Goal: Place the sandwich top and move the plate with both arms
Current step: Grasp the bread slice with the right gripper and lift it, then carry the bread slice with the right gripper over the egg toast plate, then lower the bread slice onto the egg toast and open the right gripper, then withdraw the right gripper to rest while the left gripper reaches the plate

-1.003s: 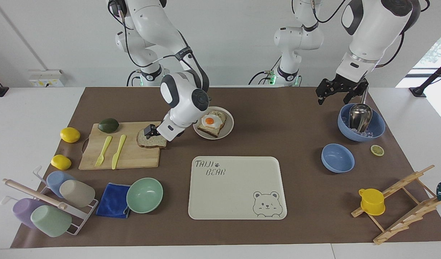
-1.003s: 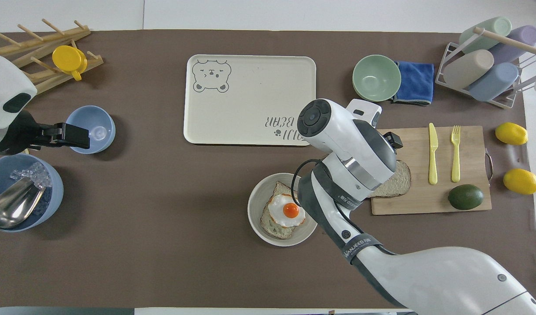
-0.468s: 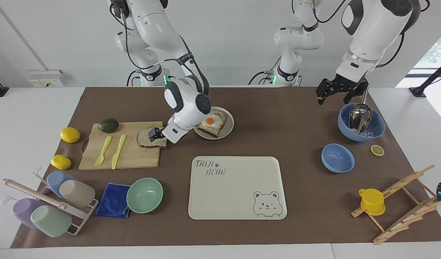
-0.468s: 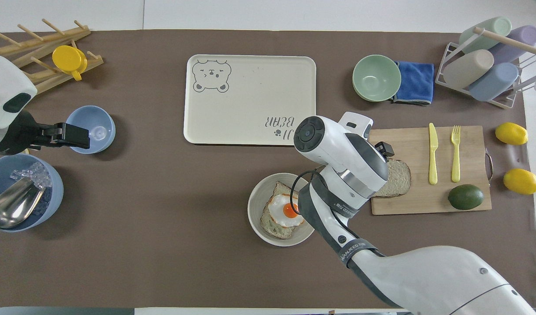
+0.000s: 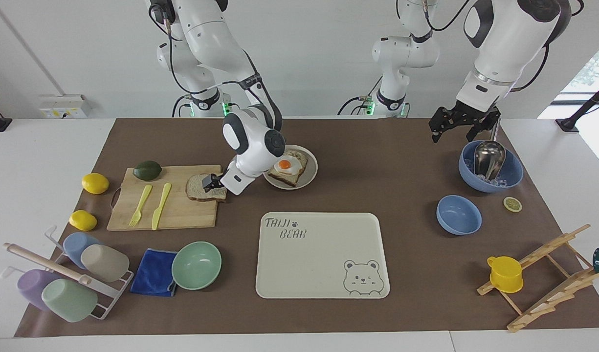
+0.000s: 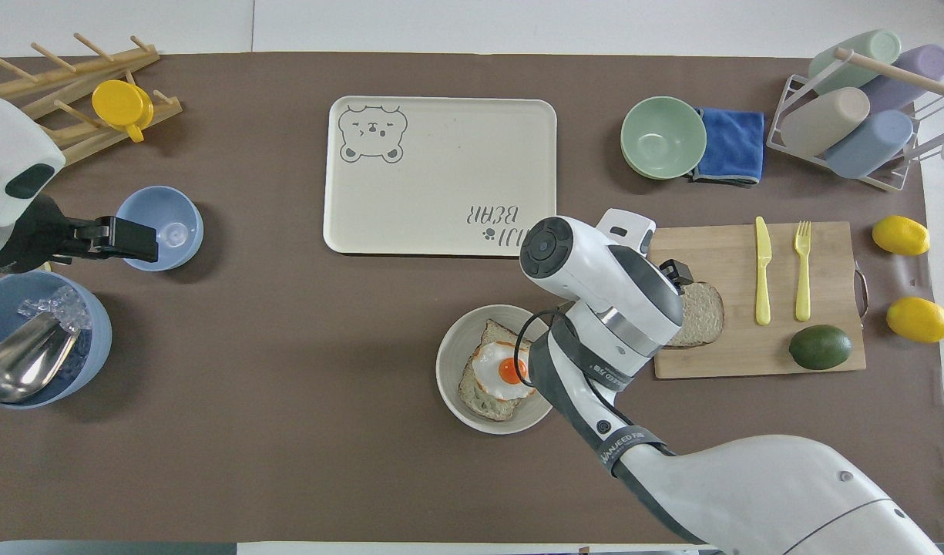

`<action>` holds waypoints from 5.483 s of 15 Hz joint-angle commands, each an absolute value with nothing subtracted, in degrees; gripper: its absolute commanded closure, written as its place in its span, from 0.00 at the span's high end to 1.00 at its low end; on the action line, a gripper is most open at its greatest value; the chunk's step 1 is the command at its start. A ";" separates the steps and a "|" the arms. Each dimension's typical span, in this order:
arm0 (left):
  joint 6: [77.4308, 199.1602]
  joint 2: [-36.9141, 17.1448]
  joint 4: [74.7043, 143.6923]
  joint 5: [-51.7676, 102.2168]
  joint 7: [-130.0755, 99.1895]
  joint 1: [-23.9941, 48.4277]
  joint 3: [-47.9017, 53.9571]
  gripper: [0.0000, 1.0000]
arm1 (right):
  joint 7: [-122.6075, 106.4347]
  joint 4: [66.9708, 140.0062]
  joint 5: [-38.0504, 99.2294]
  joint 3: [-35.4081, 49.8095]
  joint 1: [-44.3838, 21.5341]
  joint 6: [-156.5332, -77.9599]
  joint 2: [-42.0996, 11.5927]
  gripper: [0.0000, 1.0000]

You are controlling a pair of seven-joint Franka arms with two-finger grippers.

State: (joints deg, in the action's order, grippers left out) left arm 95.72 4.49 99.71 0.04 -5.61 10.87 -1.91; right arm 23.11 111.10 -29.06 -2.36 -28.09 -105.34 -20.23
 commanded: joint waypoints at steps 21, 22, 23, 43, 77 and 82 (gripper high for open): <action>95.10 5.01 99.76 -0.53 -5.54 10.20 -1.49 1.00 | 27.60 116.29 -29.88 -1.85 -29.35 -104.25 -16.87 0.00; 95.10 5.01 99.76 -0.53 -5.54 10.20 -1.49 1.00 | 27.34 113.84 -29.88 -1.76 -29.44 -101.89 -17.22 0.00; 95.10 5.01 99.76 -0.53 -5.54 10.20 -1.49 1.00 | 26.99 111.30 -29.88 -1.15 -29.44 -99.34 -17.66 0.00; 95.18 5.01 99.76 -0.53 -5.54 10.20 -1.49 1.00 | 46.14 85.56 -16.98 6.58 -41.05 -83.66 -24.59 0.00; 95.10 5.01 99.76 -0.53 -5.54 10.20 -1.49 1.00 | 44.47 98.70 -10.37 7.65 -40.61 -105.29 -22.32 0.67; 95.10 5.01 99.76 -0.53 -5.54 10.20 -1.49 1.00 | 44.13 96.68 -7.47 7.65 -35.62 -105.29 -20.76 0.81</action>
